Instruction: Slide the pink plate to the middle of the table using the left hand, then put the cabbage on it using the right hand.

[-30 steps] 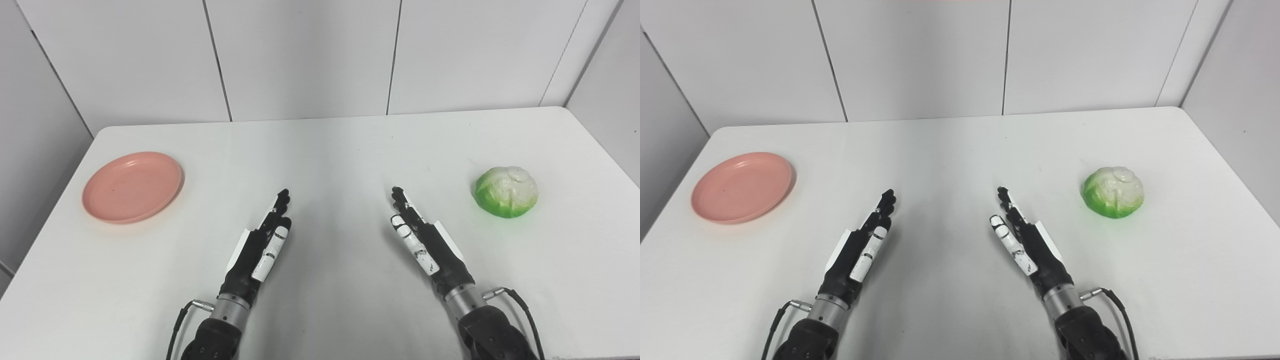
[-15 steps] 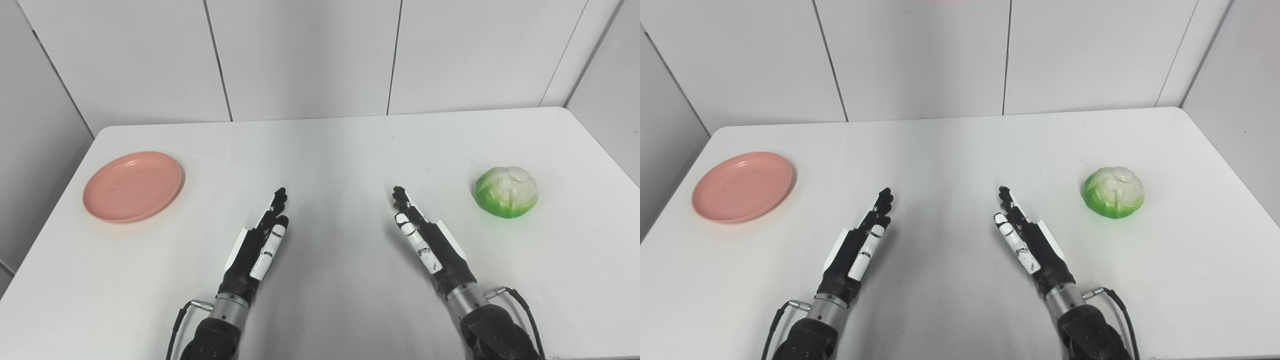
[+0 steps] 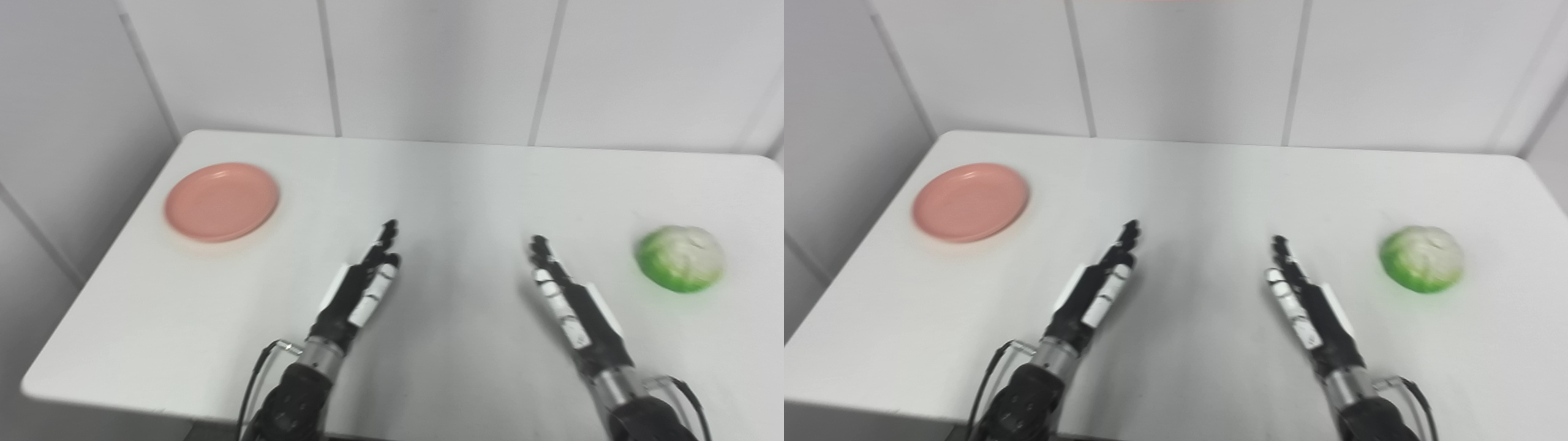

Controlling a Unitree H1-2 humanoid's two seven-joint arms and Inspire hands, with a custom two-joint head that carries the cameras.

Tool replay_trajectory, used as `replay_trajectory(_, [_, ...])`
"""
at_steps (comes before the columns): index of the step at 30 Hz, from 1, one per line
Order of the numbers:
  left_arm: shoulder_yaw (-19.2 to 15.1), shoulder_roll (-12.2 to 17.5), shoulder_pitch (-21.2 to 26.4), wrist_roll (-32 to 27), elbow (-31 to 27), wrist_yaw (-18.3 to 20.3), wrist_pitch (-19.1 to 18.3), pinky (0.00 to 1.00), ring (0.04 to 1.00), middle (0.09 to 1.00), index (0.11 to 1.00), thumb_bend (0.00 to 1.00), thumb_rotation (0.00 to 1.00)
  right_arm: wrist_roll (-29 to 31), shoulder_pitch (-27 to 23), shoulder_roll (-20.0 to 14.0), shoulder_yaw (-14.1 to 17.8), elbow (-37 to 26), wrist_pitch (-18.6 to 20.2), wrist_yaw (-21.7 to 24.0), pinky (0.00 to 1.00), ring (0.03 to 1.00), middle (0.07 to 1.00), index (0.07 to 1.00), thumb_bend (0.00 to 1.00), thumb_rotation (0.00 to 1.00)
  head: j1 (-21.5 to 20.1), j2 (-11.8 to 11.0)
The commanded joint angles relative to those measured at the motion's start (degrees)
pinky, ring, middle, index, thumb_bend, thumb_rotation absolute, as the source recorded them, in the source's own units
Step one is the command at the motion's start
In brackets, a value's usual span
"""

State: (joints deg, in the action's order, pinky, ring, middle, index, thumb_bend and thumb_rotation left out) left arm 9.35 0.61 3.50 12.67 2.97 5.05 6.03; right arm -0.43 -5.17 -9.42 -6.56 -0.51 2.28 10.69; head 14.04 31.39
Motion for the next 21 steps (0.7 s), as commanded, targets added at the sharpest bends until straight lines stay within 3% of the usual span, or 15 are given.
replay_trajectory(1, [1.57,-2.25,-1.46,1.08,6.05,-1.75,-1.04,1.0,1.0,1.0,1.0,0.55,1.0,1.15,-0.18,-0.82,0.3,0.71,-1.0,1.55,1.0,1.0,1.0,1.0,0.28,1.0,0.91,-0.54])
replay_trajectory(7, [1.52,-3.46,0.21,0.49,10.09,-2.0,0.71,1.0,1.0,1.0,1.0,0.5,1.0,2.48,-0.26,-1.37,0.69,1.49,-2.32,2.38,1.0,1.0,1.0,1.0,0.21,1.0,3.61,-2.73])
replay_trajectory(11, [1.35,-3.7,0.89,0.2,12.38,-2.47,2.56,1.0,1.0,1.0,1.0,0.52,1.0,2.7,-0.3,-1.26,0.75,1.43,-2.12,2.52,1.0,1.0,1.0,1.0,0.18,1.0,4.65,-3.5])
replay_trajectory(21, [1.05,-3.03,0.69,-2.4,11.27,-0.55,0.96,1.0,1.0,1.0,1.0,0.53,1.0,1.93,0.34,-0.47,0.19,-0.99,0.31,2.03,1.0,1.0,1.0,1.0,0.15,1.0,3.88,-3.66])
